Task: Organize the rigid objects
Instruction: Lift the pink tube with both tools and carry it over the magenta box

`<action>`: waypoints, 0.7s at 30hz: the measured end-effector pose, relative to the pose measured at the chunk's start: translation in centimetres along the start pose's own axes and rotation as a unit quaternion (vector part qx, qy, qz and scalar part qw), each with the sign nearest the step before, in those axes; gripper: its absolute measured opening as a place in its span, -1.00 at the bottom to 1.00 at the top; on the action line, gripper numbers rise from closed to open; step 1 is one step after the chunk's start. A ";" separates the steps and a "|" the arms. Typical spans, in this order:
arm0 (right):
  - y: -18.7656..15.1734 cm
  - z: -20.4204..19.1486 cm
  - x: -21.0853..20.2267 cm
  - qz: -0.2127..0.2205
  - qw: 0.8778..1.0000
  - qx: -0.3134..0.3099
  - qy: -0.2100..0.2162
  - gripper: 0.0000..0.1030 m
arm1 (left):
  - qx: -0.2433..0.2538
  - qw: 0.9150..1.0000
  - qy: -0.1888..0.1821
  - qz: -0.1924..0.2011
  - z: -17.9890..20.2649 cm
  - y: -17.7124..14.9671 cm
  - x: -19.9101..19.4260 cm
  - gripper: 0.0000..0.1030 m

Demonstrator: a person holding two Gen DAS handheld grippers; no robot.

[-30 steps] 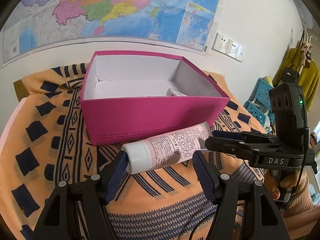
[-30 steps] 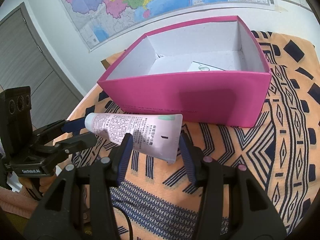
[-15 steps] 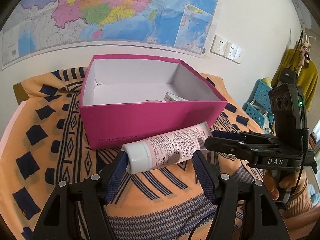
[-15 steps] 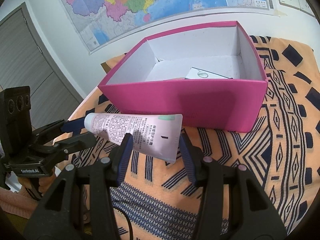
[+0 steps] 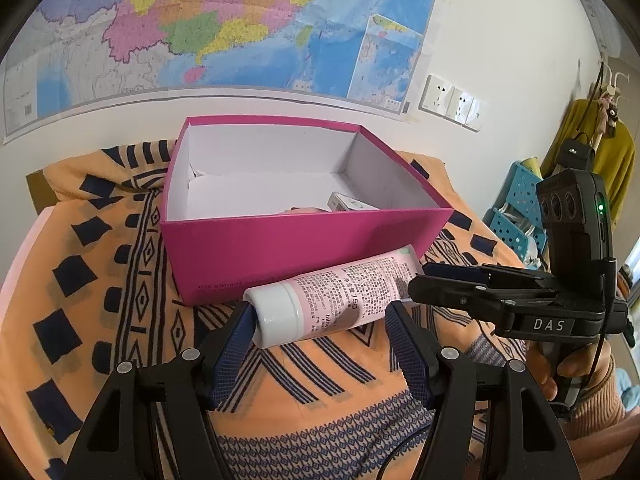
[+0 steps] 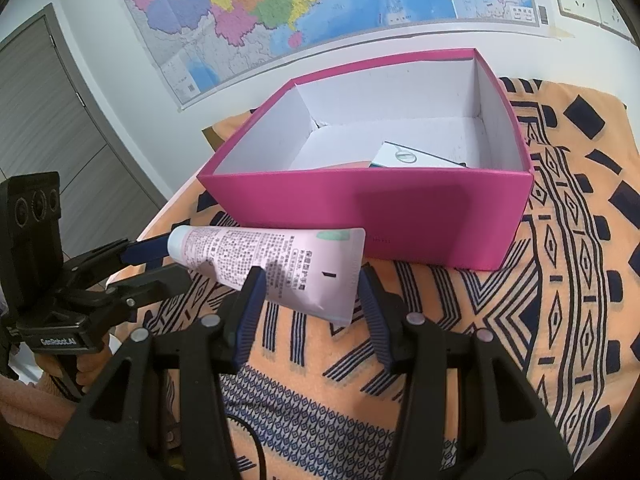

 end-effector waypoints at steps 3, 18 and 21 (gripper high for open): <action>0.1 0.0 0.0 0.001 1.000 -0.001 0.000 -0.01 | 0.002 1.000 -0.001 0.003 0.1 0.2 -0.1 0.32; 1.3 -0.5 -0.5 0.017 1.000 -0.013 0.000 -0.01 | 0.012 1.000 0.004 0.021 0.0 1.8 -0.8 0.32; 1.6 -0.6 -0.6 0.020 1.000 -0.016 -0.001 -0.01 | 0.016 1.000 0.005 0.026 0.0 2.2 -1.0 0.32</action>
Point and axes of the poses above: each gripper's, at about its wrist camera, not at the fingertips, and x roughly the way its jaws point, z to its right, y to its top, the point moved 9 cm from there along x, roughly the way its jaws point, and after that the axes turned 9 degrees about -y, right-handed, at the moved point
